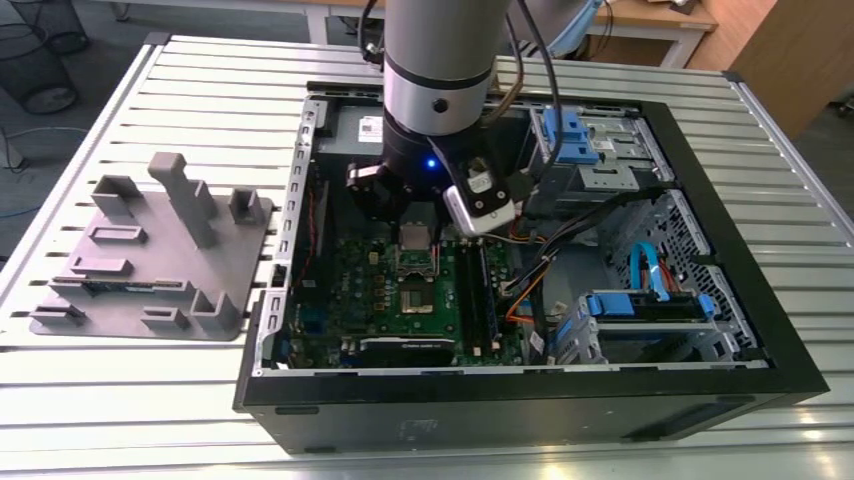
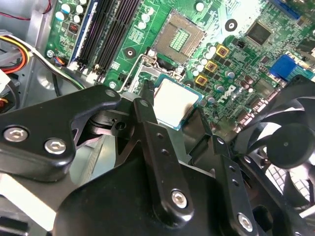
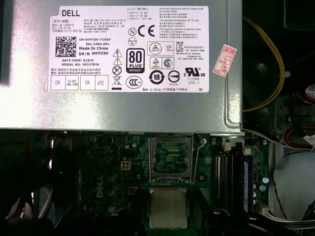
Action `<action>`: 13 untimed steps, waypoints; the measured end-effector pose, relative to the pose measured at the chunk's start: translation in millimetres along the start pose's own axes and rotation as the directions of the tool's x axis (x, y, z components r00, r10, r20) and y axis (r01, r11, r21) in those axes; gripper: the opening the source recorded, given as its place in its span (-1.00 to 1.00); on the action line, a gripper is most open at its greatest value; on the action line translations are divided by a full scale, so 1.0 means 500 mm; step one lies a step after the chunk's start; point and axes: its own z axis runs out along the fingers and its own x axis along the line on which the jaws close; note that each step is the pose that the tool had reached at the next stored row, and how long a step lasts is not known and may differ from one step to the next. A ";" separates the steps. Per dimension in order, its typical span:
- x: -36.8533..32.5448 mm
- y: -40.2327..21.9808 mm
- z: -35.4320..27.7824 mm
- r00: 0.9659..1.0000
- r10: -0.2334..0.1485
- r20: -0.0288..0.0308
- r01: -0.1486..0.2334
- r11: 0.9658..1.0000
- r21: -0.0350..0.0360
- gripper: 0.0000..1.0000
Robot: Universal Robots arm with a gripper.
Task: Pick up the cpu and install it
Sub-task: 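Place the cpu into insertion slot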
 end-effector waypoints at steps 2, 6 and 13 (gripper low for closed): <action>0.000 0.000 0.006 1.000 0.000 0.000 0.000 1.000 0.000 -0.06; 0.000 -0.004 0.020 1.000 0.000 0.000 0.000 1.000 0.000 -0.06; 0.000 -0.020 0.039 1.000 0.000 0.000 0.000 1.000 0.000 -0.06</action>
